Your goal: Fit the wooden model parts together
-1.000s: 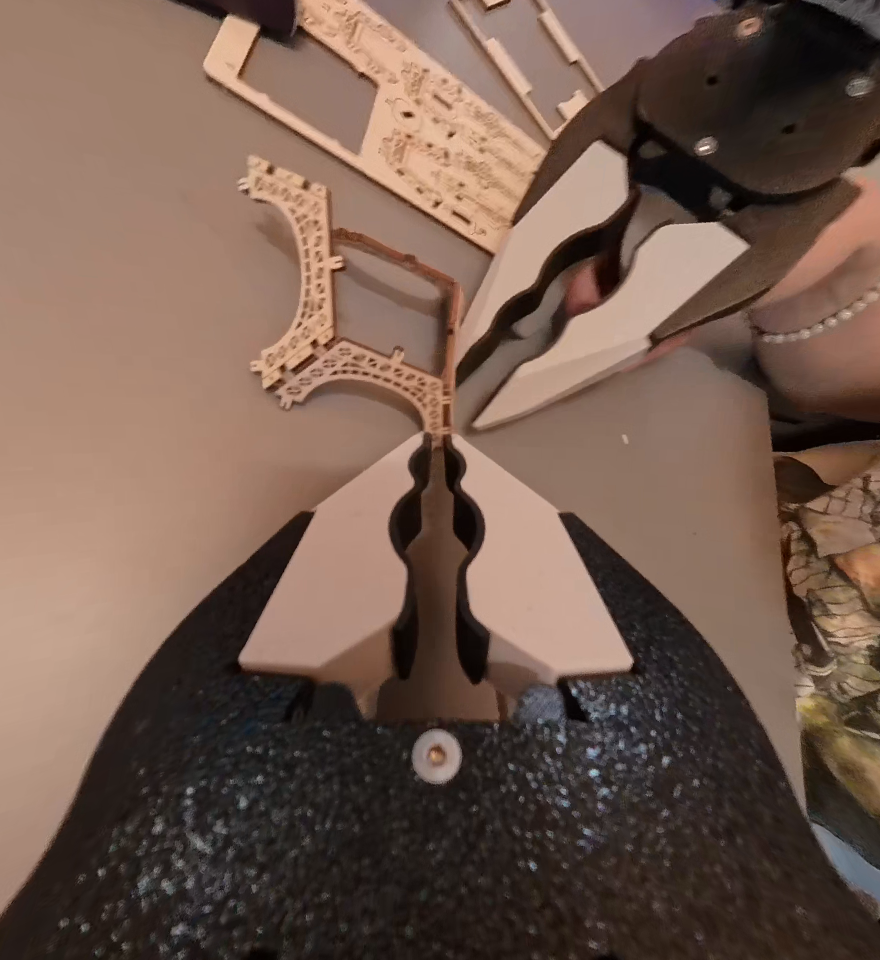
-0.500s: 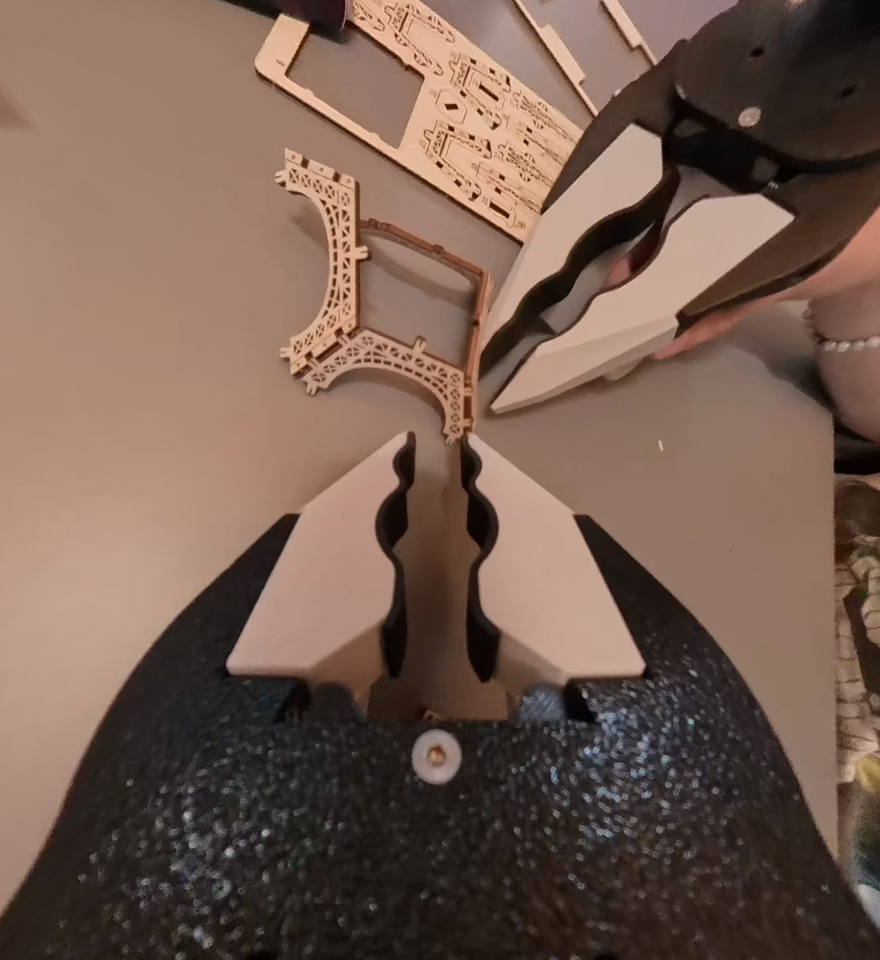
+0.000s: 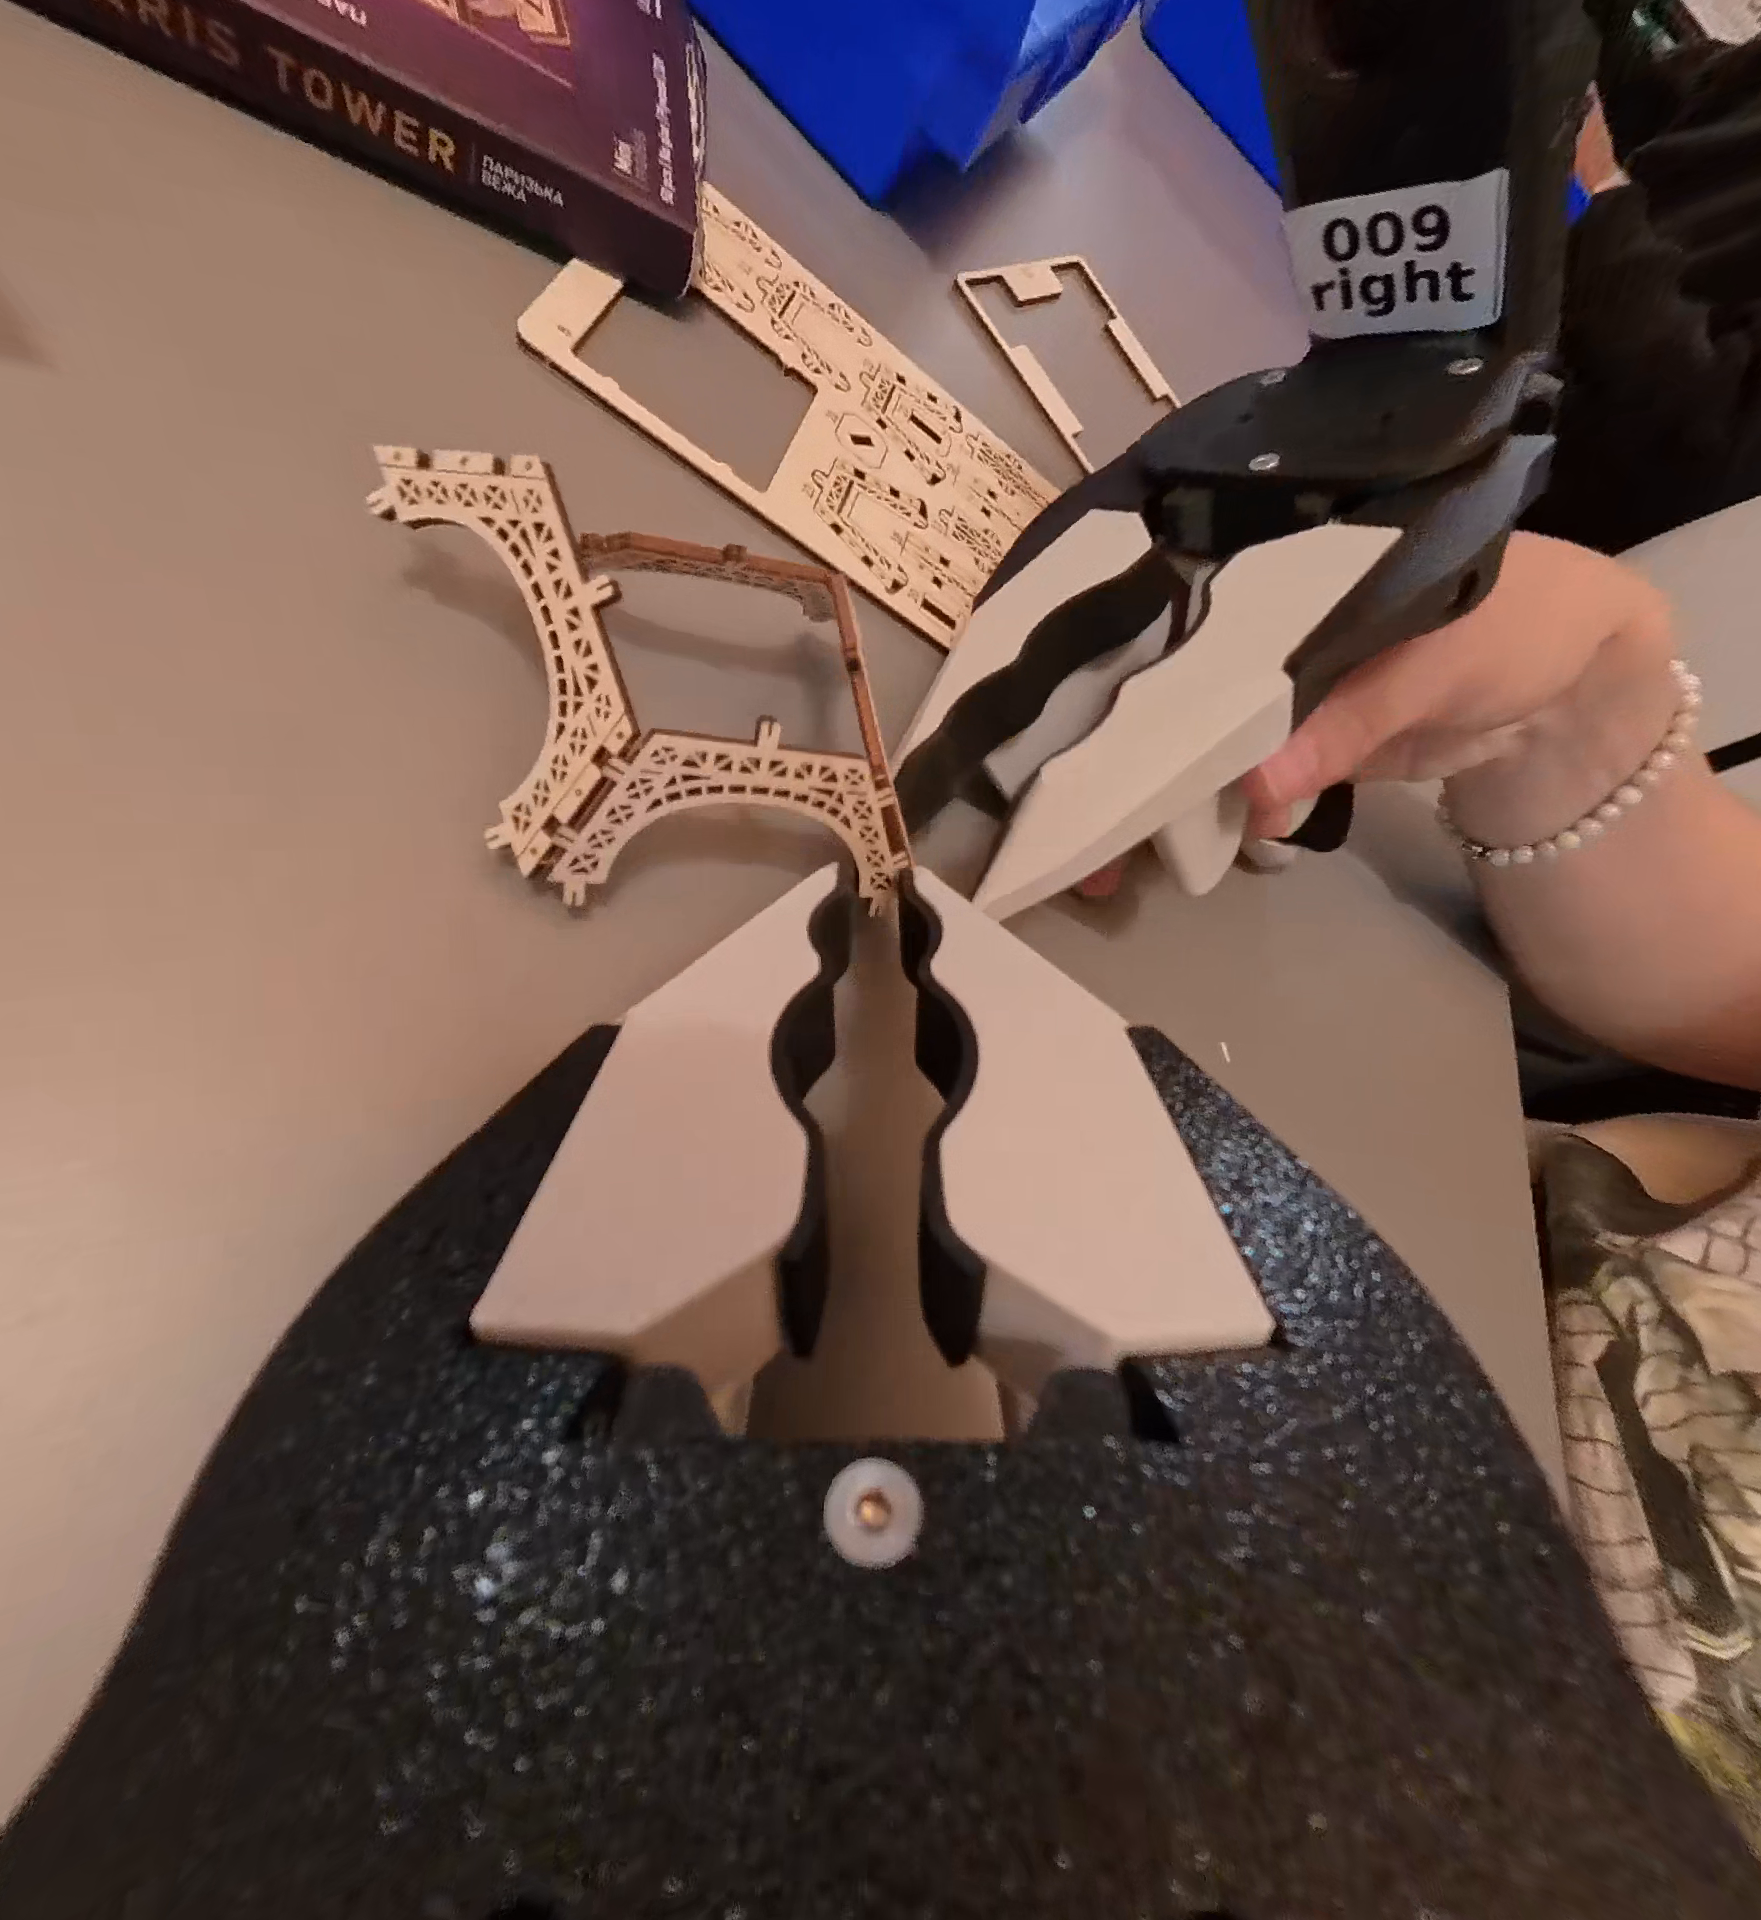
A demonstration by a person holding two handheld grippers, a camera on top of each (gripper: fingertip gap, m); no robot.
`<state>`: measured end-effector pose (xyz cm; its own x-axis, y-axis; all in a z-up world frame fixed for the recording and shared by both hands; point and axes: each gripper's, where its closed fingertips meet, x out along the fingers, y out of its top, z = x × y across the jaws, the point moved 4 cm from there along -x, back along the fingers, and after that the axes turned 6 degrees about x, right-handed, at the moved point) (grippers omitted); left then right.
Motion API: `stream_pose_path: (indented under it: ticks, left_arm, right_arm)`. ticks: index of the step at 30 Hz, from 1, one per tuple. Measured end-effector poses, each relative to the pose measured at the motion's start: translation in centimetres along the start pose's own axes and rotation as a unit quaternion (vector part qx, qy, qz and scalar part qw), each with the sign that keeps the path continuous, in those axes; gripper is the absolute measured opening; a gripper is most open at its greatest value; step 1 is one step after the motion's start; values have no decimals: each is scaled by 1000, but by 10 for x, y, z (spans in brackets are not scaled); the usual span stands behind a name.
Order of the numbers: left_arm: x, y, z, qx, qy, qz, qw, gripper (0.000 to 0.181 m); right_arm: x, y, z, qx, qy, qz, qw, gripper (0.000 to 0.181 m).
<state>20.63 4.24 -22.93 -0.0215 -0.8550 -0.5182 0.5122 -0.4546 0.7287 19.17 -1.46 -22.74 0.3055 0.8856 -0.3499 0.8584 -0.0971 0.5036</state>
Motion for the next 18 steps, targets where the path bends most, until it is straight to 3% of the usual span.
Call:
stream_pose_path:
  ticks: [6,12,18]
  left_arm:
    - [-15,15,15,-4,-7,74,997,5]
    - [-30,21,30,-37,9,124,992,5]
    - [-46,27,46,-72,-30,204,976,5]
  right_arm:
    - [-14,9,-9,42,90,58,993,6]
    - [-17,9,-25,3,132,87,987,5]
    - [-23,15,-47,-9,220,138,966,3]
